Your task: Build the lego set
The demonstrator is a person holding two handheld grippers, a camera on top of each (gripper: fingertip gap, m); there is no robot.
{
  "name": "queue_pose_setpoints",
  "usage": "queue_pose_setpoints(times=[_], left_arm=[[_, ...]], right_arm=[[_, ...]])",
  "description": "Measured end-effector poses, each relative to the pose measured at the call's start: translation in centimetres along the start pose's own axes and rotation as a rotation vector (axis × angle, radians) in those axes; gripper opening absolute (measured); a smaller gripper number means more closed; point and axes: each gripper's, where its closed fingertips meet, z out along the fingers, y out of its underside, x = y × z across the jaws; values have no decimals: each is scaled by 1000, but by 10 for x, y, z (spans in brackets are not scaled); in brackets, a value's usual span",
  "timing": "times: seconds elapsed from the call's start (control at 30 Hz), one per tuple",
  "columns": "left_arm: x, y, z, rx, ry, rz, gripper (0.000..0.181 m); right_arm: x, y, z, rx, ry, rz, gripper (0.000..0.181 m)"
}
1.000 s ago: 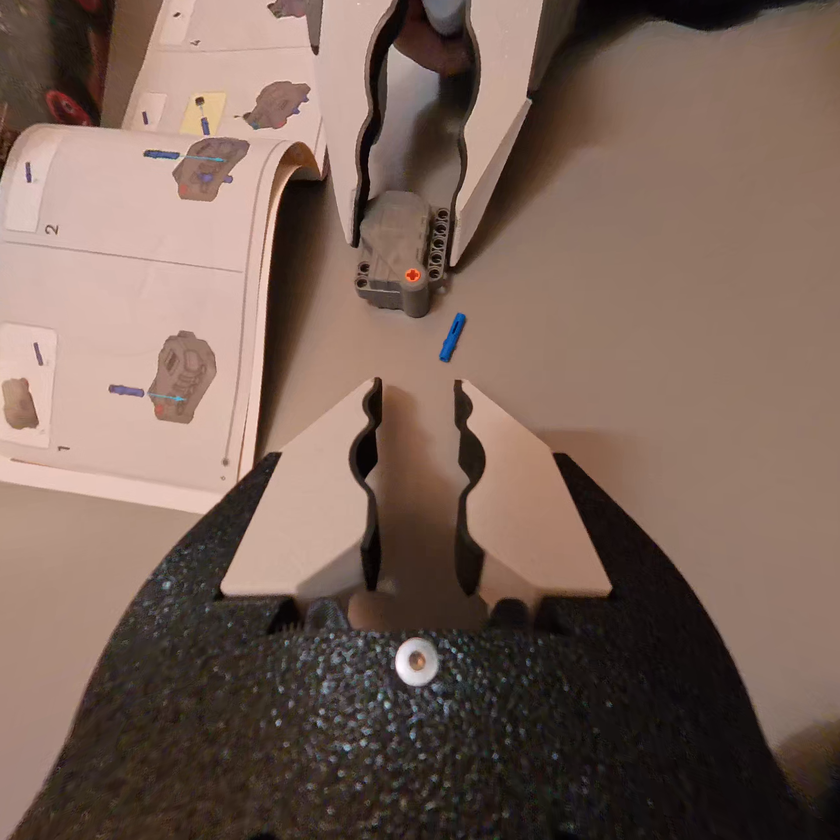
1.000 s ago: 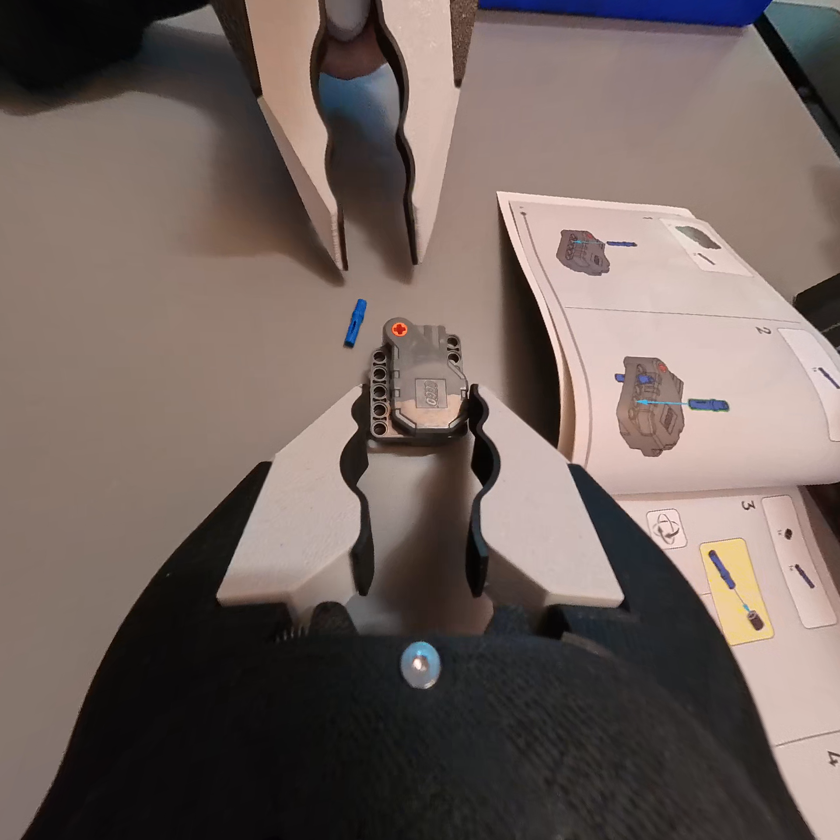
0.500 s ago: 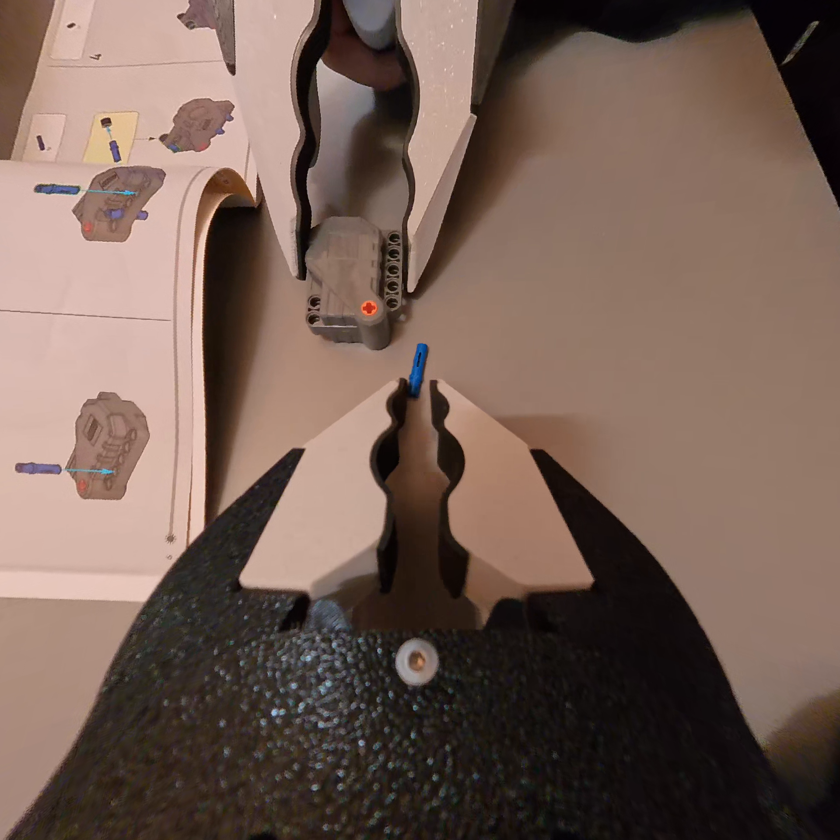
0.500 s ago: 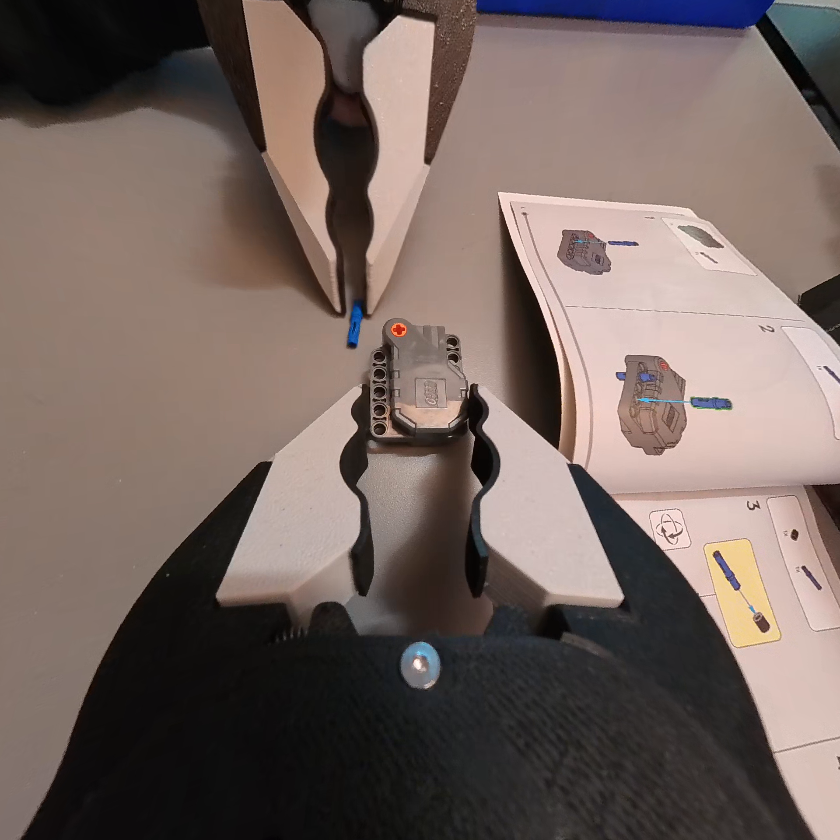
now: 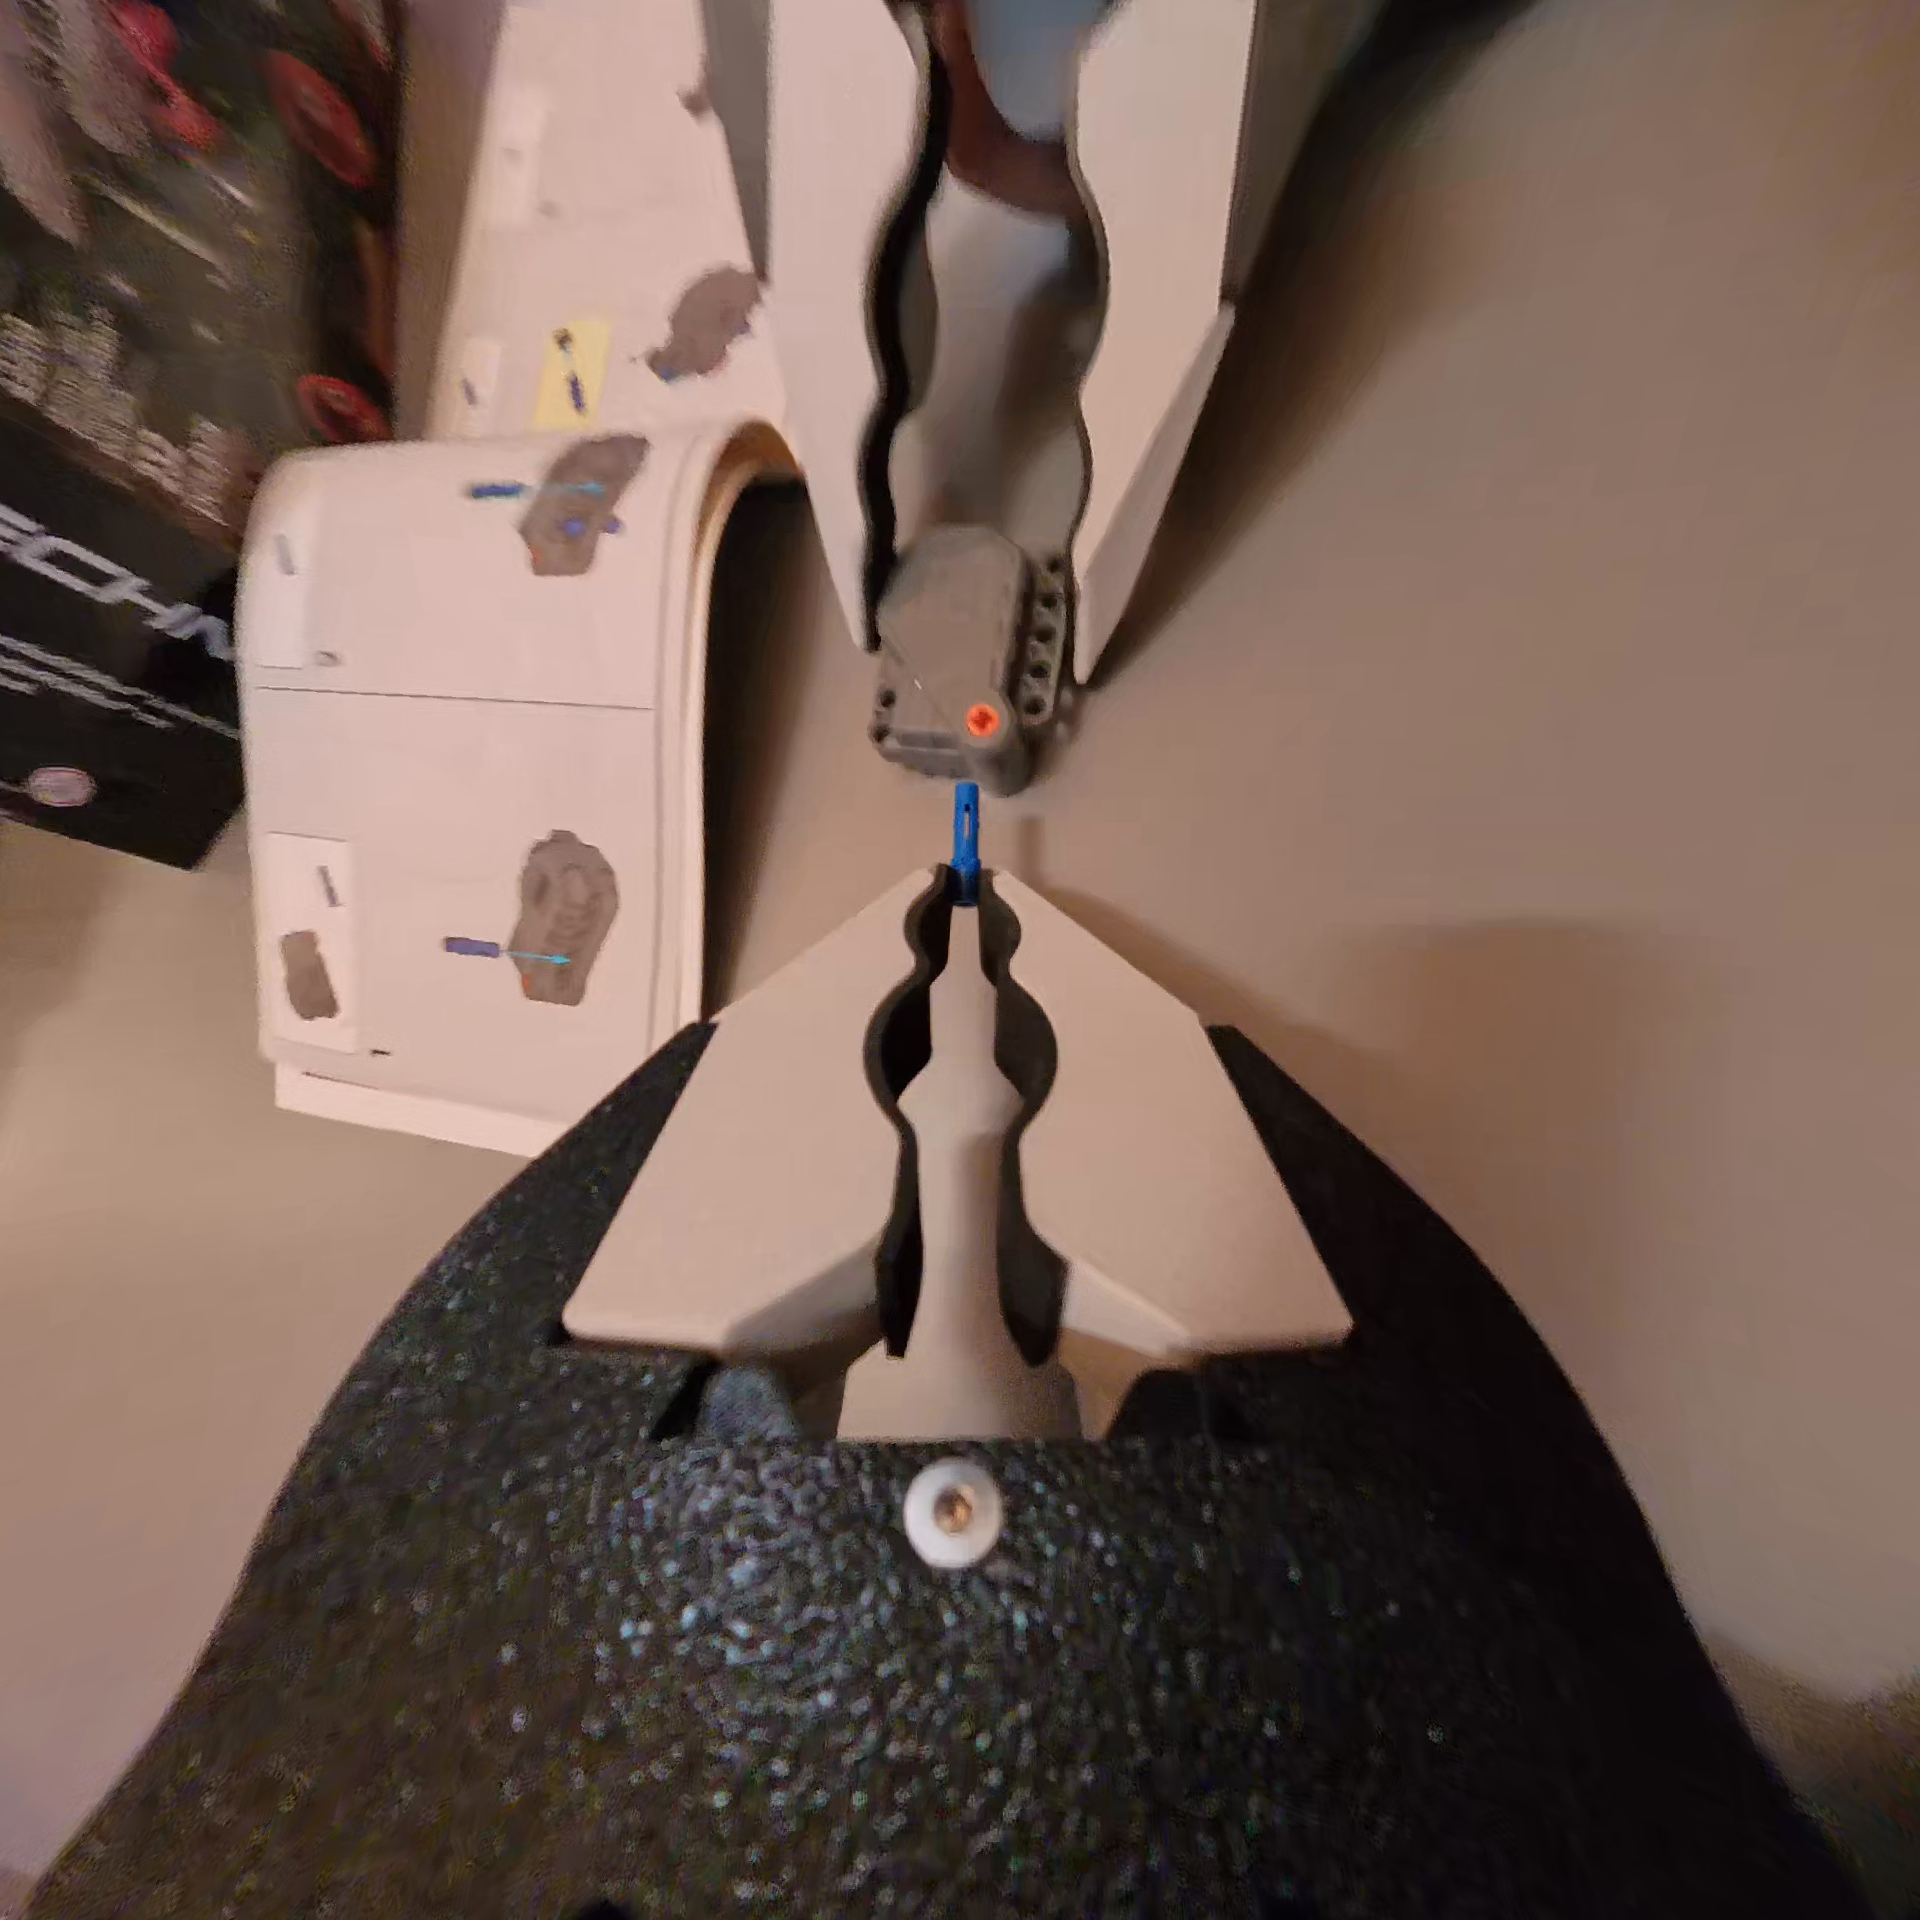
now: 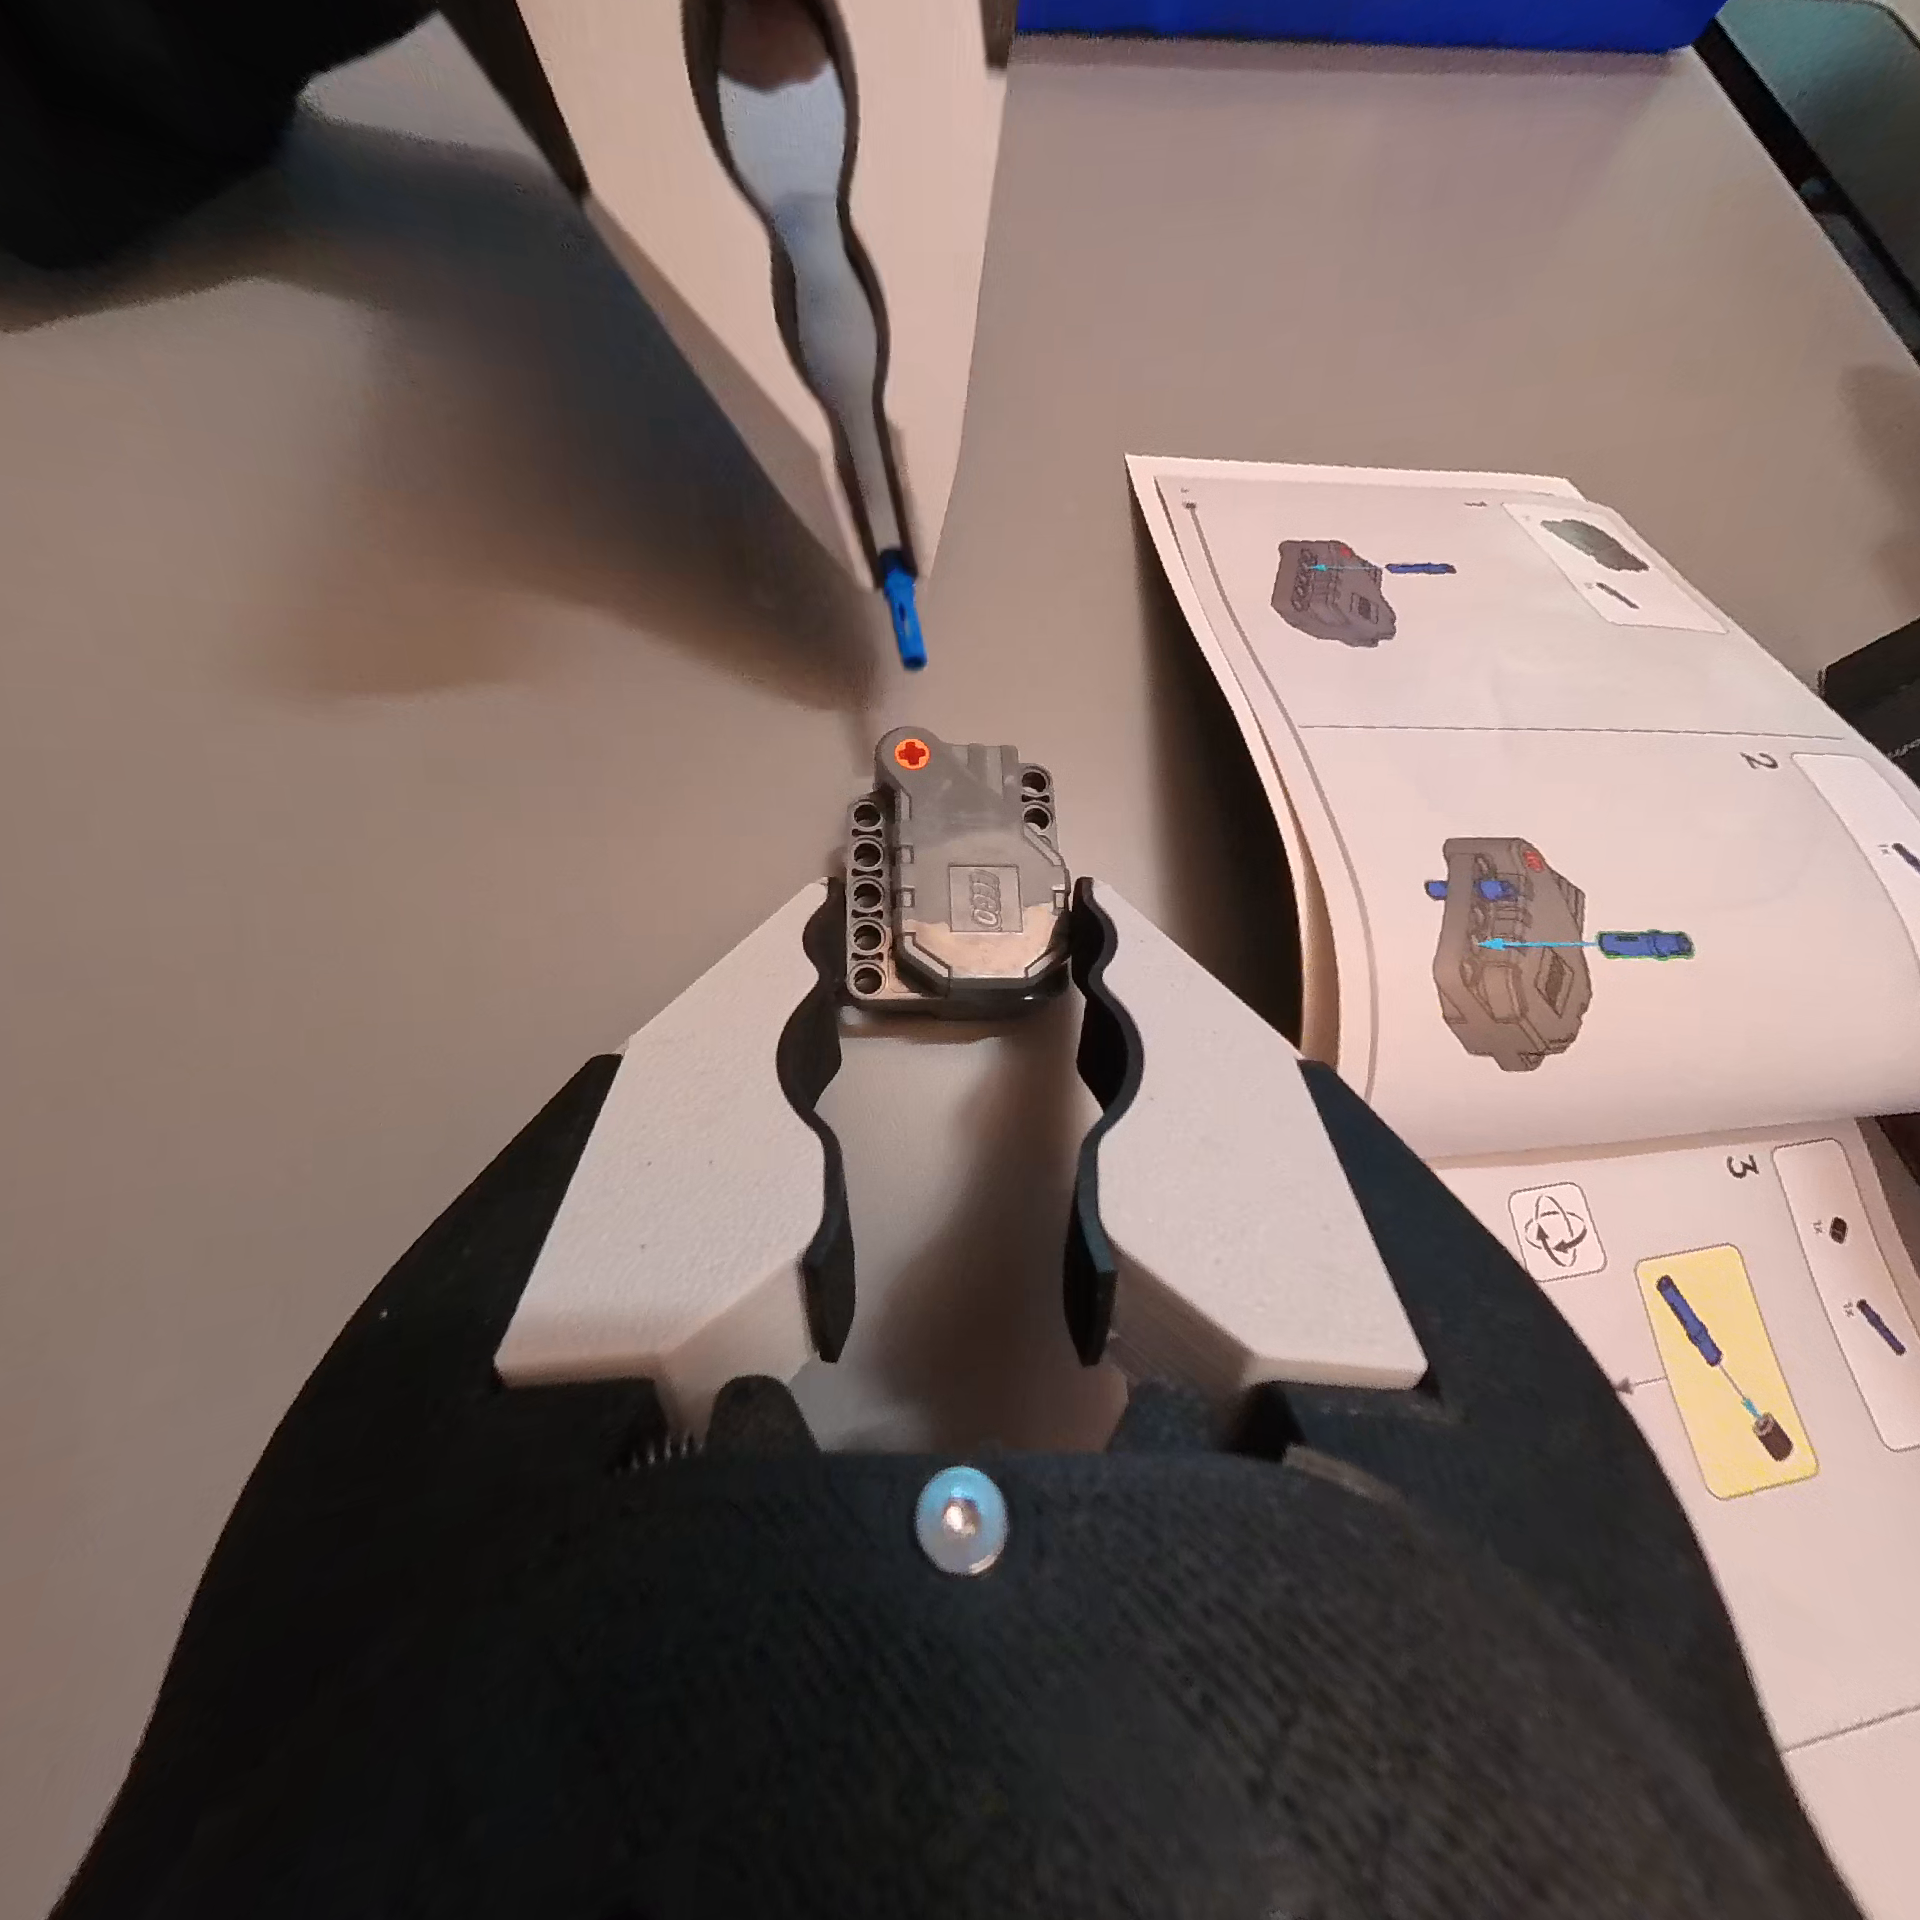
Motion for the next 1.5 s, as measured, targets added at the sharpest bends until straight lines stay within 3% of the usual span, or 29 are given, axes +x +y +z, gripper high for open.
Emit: queue_pose_setpoints(times=[0.07, 0.27, 0.63, 0.77, 0.97, 1.1, 1.27, 1.5], left_arm=[[-6, -8, -8, 76, -10, -63, 1], [-27, -2, -24, 122, -73, -209, 1], [-24, -8, -26, 134, -72, -177, 1], [-20, -9, -24, 122, -59, -148, 1], [-11, -31, -25, 196, -41, -77, 1], [-4, -45, -22, 229, -29, -22, 1], [2, -47, -16, 212, -11, 6, 1], [5, -47, -14, 208, -1, 23, 1]], right_arm=[[0, 0, 1, 0, -1, -2, 41], [-1, 0, 1, 0, -7, 5, 41], [-4, 0, -2, 3, -25, -27, 42], [-3, -15, -16, 87, -30, -34, 59], [1, -60, -42, 346, 25, -35, 35], [-9, -65, -40, 364, 33, -140, 9], [-12, -63, -34, 348, 30, -140, 14], [-15, -63, -31, 340, 34, -170, 3]])
